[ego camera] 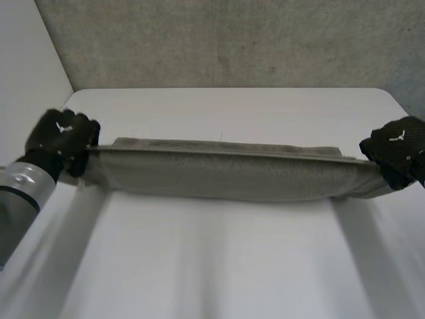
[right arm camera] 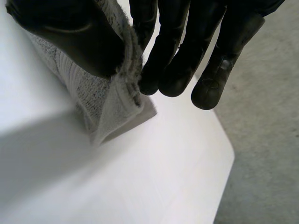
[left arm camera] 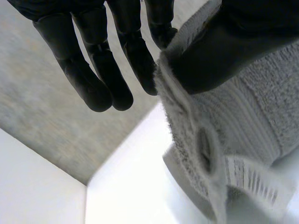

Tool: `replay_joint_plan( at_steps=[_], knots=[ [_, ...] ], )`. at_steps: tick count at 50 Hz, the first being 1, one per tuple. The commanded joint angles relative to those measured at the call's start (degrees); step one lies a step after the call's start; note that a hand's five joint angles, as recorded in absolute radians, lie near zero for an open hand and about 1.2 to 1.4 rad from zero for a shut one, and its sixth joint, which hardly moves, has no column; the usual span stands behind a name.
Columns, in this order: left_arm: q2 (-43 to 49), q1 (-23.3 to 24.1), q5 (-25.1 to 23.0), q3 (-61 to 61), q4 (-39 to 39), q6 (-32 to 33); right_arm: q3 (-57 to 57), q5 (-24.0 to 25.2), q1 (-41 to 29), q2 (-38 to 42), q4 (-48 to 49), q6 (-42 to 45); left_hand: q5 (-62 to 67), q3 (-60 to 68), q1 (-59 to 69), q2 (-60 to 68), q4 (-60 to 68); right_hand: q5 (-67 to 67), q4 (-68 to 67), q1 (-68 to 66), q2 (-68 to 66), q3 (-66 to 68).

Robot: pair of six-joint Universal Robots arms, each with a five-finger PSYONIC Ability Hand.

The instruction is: Fold the towel.

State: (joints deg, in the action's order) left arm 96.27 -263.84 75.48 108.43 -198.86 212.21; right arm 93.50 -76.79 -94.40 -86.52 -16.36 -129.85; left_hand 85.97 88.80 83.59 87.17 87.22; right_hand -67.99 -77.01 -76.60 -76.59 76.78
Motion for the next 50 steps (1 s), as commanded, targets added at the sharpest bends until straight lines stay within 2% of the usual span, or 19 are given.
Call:
replay_joint_plan(
  at_steps=[1,7,16,18,21,26,32,34,37,39,43,45,48,50],
  knots=[
    [7.18,-0.01,-0.07,-0.06,-0.03,7.34,0.28,2.52,0.97,2.76,-0.25,0.91,-15.97,-8.8,-3.59,-7.17,-7.22,-2.01,-2.99,-3.4,-3.41,3.22],
    [10.69,-0.1,-0.07,-0.77,0.06,7.78,0.46,2.52,0.88,4.08,-0.16,0.65,-15.97,-8.8,-3.59,-7.17,-7.22,-2.01,-2.99,-3.4,-3.41,3.22],
    [10.7,0.17,0.28,-0.06,0.23,7.78,0.46,2.61,0.88,4.34,-0.16,0.56,-15.97,-8.8,-3.59,-7.17,-7.22,-2.01,-2.99,-3.4,-3.41,3.22],
    [10.08,0.17,0.37,0.2,0.41,7.78,0.46,2.61,0.97,4.34,-0.34,0.56,-18.63,-11.46,-6.26,-9.83,-9.88,-2.01,-2.99,-3.4,-3.41,3.22],
    [8.5,-0.1,0.02,0.9,1.2,7.86,0.55,2.44,0.97,4.34,-0.6,0.56,-15.97,-8.8,-3.59,-7.17,-7.22,-2.01,-2.99,-3.4,-3.41,3.22],
    [3.06,-2.64,-1.21,1.44,1.82,7.42,-0.33,2.79,1.06,3.99,-0.25,0.65,-15.97,-8.8,-3.59,-7.17,-7.22,-2.01,-2.99,-3.4,-3.41,3.22],
    [3.4,-2.56,-1.83,-2.17,1.46,6.99,-4.11,4.37,0.35,5.84,-0.25,0.47,-15.97,-8.8,-3.59,-7.17,-7.22,-2.01,-2.99,-3.4,-3.41,3.22],
    [7.51,-1.86,-1.66,-5.76,1.37,6.46,-8.65,5.33,0.27,12.31,-0.51,0.12,-15.97,-8.8,-3.59,-7.17,-7.22,-2.01,-2.99,-3.4,-3.41,3.22],
    [10.96,-0.8,-1.39,-8.5,1.37,6.19,-11.67,5.51,0.18,15.77,-0.6,0.03,-15.97,-8.8,-3.59,-7.17,-7.22,-2.01,-2.99,-3.4,-3.41,3.22],
    [17.78,2.18,-0.69,-15.23,1.81,5.93,-17.36,5.16,-0.61,21.72,-0.52,-0.84,-15.97,-8.8,-3.59,-7.17,-7.22,-2.01,-2.99,-3.4,-3.41,3.22],
    [24.76,3.51,0.98,-21.68,1.81,5.4,-23.71,4.19,-2.81,27.72,0.28,-3.48,-15.97,-8.8,-3.59,-7.17,-7.22,-2.01,-2.99,-3.4,-3.41,3.22],
    [30.62,4.3,2.3,-28.07,1.73,4.62,-29.31,2.36,-4.56,33.85,2.28,-5.67,-15.97,-8.8,-3.59,-7.17,-7.22,-2.01,-2.99,-3.4,-3.41,3.22],
    [33.02,4.47,2.56,-31.0,1.55,4.17,-31.36,1.56,-5.18,36.07,4.14,-6.47,-15.97,-8.8,-3.59,-7.17,-7.22,-2.01,-2.99,-3.4,-3.41,3.22],
    [36.96,5.09,2.56,-35.9,1.02,2.95,-33.2,0.25,-6.67,39.13,9.56,-6.91,-15.97,-8.8,-3.59,-7.17,-7.22,-2.01,-2.99,-3.4,-3.41,3.22]
  ],
)
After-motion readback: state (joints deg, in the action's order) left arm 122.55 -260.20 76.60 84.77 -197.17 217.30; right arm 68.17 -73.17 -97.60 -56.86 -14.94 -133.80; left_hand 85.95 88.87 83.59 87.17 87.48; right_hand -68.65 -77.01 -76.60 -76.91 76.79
